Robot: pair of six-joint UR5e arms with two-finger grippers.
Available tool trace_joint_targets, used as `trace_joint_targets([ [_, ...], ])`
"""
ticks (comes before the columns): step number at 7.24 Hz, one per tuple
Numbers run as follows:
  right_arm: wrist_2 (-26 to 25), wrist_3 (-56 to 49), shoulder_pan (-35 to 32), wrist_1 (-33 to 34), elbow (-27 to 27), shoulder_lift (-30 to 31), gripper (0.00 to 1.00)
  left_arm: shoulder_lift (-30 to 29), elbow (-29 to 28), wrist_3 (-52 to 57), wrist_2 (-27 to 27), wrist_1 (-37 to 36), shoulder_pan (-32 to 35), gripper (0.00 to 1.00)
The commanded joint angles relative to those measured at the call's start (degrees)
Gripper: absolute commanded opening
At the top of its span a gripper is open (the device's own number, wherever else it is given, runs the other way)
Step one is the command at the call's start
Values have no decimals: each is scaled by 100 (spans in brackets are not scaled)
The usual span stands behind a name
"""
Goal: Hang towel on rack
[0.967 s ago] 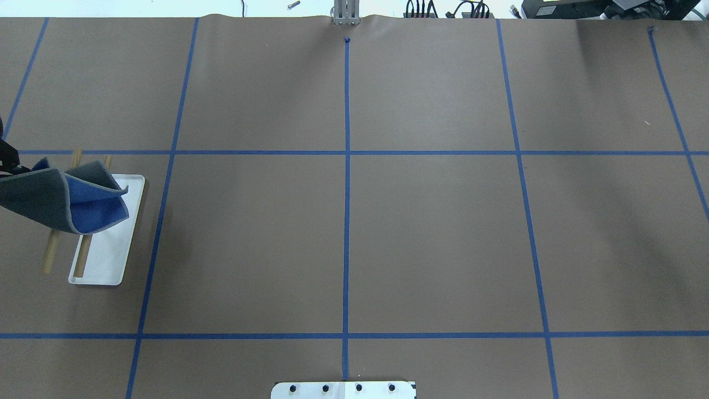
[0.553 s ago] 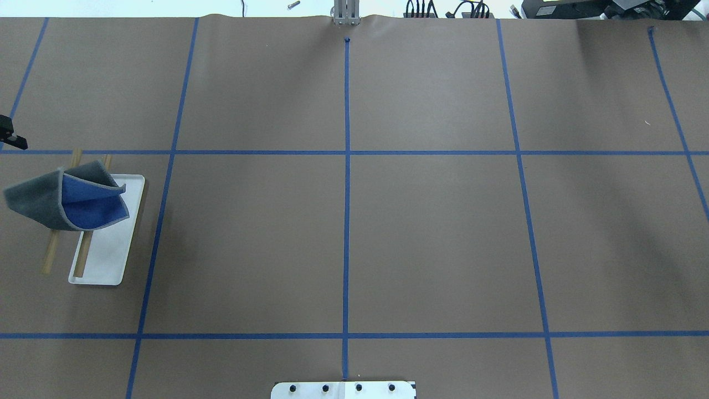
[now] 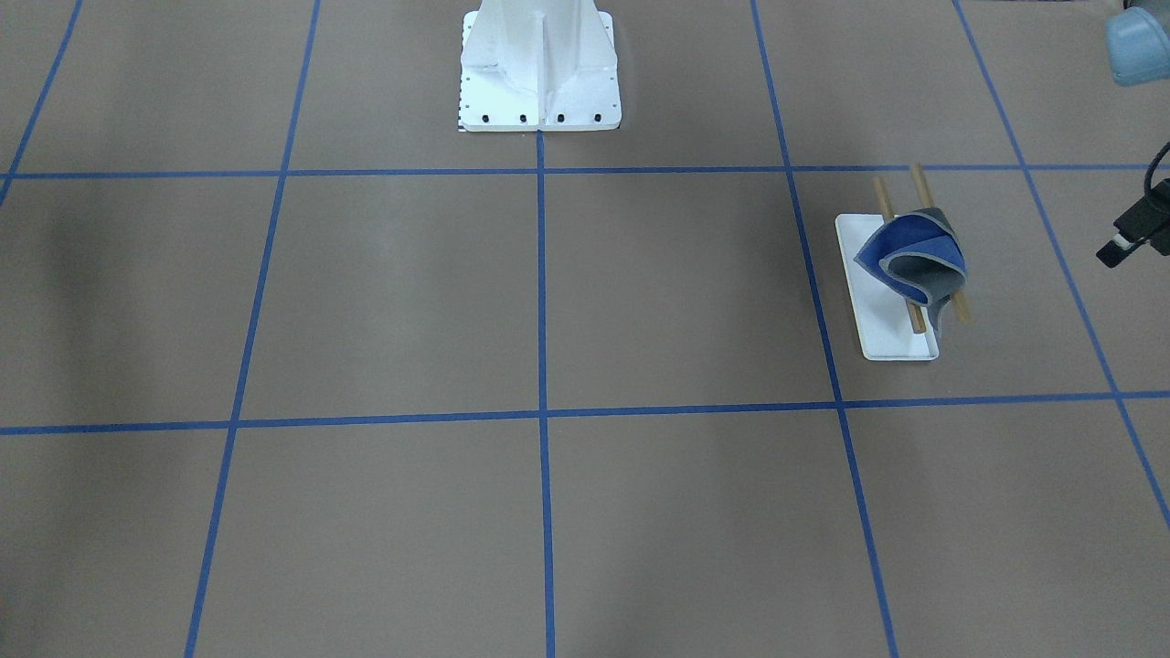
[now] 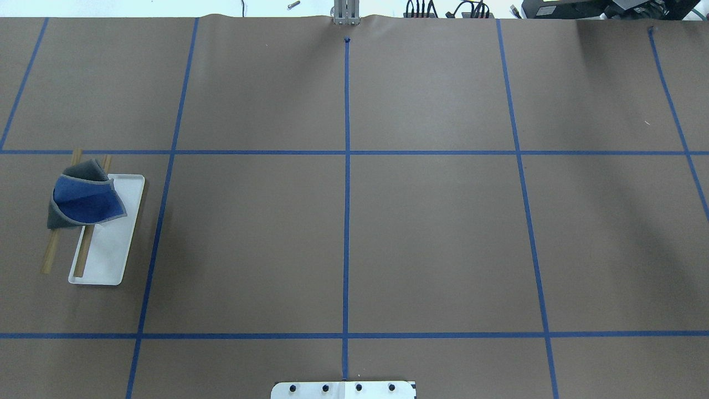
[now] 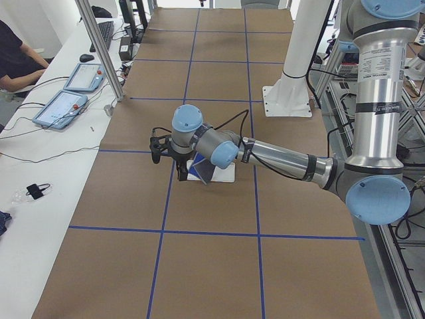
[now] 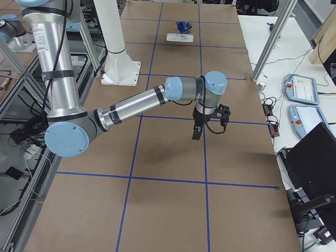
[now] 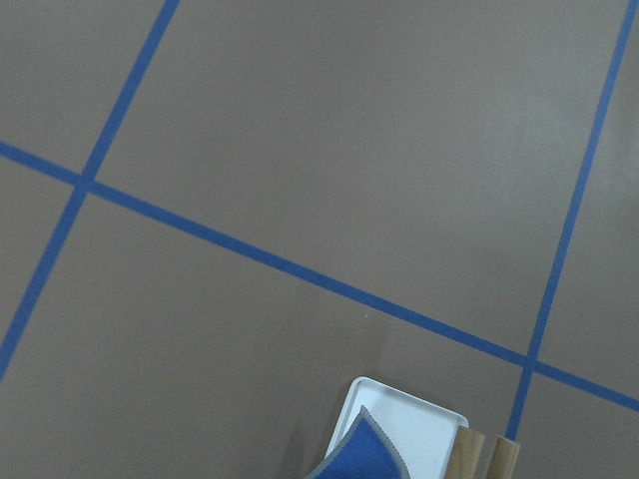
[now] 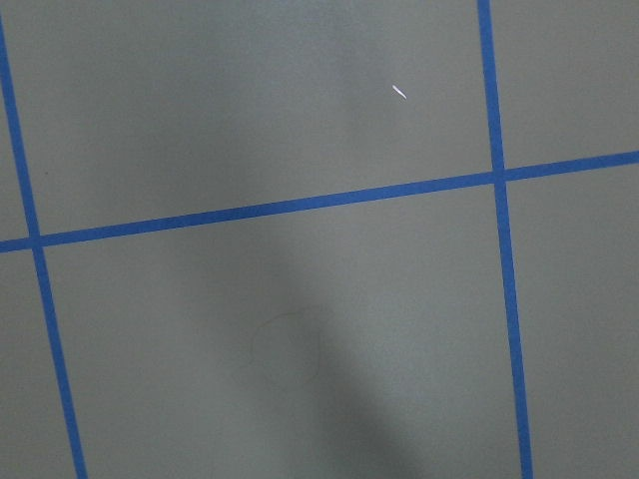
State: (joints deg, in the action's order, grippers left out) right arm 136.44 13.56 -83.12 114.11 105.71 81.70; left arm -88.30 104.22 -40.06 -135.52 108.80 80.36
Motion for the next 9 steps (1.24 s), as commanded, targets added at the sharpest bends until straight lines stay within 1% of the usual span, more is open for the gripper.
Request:
trace_joint_targets([
  [1, 14, -29, -125, -3, -16, 214, 100, -20, -445, 1985, 17, -340, 505, 98],
  [2, -12, -568, -299, -3, -77, 345, 100, -12, -499, 2768, 26, -699, 577, 98],
  [3, 5, -1600, -666, -3, -451, 381, 100, -38, -508, 3689, 43, -1207, 725, 98],
  [4, 5, -2437, -914, -3, -803, 425, 100, -29, -526, 4012, 61, -1334, 753, 98],
  [5, -12, -2515, -942, -3, -894, 486, 100, 162, -517, 4067, 35, -1239, 762, 98],
  [6, -21, -2568, -1073, -12, -877, 539, 100, 216, -682, 4050, 43, -986, 753, 98],
  [7, -21, -2586, -1135, -12, -816, 627, 100, 191, -1032, 4050, 44, -609, 762, 98],
  [8, -38, -2647, -1145, -73, -833, 697, 100, 234, -1175, 4033, 122, -284, 753, 98],
  [9, -160, -2674, -1136, -630, -911, 968, 100, 156, -1228, 3971, 462, -324, 753, 98],
])
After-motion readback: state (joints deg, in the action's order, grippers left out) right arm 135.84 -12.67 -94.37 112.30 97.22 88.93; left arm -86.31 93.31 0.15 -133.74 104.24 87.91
